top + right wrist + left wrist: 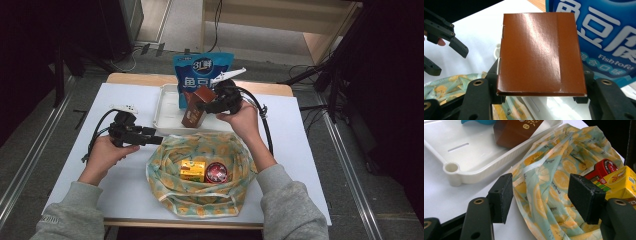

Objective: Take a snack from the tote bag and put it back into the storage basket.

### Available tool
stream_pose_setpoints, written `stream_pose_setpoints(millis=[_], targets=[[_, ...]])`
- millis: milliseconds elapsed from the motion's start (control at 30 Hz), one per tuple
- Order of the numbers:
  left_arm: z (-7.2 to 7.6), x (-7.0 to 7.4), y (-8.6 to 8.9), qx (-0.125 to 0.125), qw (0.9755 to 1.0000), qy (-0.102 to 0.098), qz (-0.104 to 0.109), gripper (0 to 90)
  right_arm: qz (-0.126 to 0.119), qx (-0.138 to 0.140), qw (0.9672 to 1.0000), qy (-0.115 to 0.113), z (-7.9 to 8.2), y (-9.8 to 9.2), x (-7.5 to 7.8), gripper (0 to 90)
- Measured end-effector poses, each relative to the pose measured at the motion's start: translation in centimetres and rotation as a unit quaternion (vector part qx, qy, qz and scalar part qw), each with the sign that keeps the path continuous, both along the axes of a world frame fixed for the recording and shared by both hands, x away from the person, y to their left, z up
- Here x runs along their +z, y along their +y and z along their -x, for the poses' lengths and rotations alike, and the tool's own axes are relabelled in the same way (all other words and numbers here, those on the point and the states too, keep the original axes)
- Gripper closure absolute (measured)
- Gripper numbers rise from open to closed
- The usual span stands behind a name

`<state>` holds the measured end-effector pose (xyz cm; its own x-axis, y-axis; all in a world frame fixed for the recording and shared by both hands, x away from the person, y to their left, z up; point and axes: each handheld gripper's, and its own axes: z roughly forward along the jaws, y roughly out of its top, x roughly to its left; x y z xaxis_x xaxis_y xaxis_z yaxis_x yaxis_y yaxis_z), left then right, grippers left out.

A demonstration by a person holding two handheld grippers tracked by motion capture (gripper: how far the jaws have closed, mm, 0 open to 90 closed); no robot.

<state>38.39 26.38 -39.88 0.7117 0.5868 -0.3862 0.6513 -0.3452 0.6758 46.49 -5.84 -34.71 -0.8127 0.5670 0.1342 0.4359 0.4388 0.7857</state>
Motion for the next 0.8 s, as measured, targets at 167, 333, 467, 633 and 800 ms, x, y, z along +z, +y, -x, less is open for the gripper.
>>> stream_pose_setpoints(millis=[167, 333, 467, 633, 800], targets=[[0.0, -0.1, 0.0, 0.0, 1.0, 0.0, -0.002, 37.5, -0.003, -0.001, 1.0, 0.003, 0.2, -0.7, -0.2, 43.2], [0.0, -0.1, 0.0, -0.001, 1.0, 0.001, -0.002, 37.5, -0.008, -0.001, 1.0, 0.003, 0.4, -1.5, -0.5, 43.2], [-0.1, -0.1, 0.0, 0.0, 1.0, 0.002, -0.003, 37.5, -0.015, -0.003, 0.9999, 0.006, 0.6, -2.1, -0.9, 43.2], [-0.1, -0.1, 0.0, 0.0, 1.0, 0.001, -0.003, 37.5, -0.023, -0.006, 0.9997, 0.009, 0.8, -3.1, -1.4, 43.3], [0.0, -0.1, -0.1, 0.0, 1.0, 0.002, -0.004, 37.5, -0.028, -0.006, 0.9995, 0.013, 1.0, -3.7, -1.8, 43.3]])
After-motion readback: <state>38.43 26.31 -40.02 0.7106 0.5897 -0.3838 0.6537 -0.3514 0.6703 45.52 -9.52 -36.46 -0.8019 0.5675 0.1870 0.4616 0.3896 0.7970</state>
